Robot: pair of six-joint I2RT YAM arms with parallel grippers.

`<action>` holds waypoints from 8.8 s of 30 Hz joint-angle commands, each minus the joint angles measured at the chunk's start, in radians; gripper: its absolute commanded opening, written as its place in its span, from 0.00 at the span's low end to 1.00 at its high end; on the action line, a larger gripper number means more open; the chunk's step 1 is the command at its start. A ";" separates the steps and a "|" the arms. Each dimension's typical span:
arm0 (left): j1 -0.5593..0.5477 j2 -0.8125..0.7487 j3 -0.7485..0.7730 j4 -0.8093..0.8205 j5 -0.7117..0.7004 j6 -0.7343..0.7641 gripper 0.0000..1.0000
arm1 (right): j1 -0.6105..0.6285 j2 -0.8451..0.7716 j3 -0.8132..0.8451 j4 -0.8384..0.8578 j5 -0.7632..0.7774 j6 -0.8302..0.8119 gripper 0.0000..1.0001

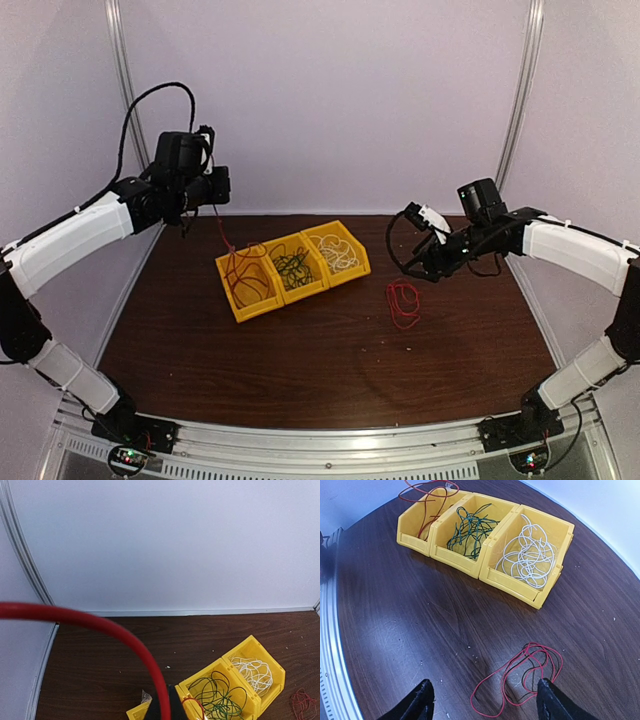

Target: Untangle the cables

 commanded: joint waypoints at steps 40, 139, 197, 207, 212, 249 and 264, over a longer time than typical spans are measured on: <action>0.093 0.302 0.072 0.126 0.141 0.019 0.00 | -0.006 0.023 -0.039 0.023 -0.031 -0.015 0.71; 0.159 -0.117 -0.290 0.067 0.435 -0.110 0.48 | 0.005 0.540 0.164 -0.007 0.266 0.013 0.62; 0.159 -0.480 -0.562 0.012 0.332 -0.243 0.48 | 0.523 1.216 1.324 0.269 0.343 0.233 0.16; 0.159 -0.452 -0.562 0.029 0.304 -0.222 0.49 | 0.530 1.062 1.186 0.131 0.199 0.208 0.46; 0.160 -0.300 -0.499 0.074 0.349 -0.184 0.54 | 0.528 0.924 1.075 0.020 0.196 0.143 0.63; 0.215 0.602 0.328 -0.298 0.591 0.216 0.37 | 0.355 0.359 0.298 0.026 0.073 0.083 0.70; 0.186 0.655 0.331 -0.303 0.526 0.235 0.28 | 0.353 0.373 0.285 0.034 0.060 0.086 0.68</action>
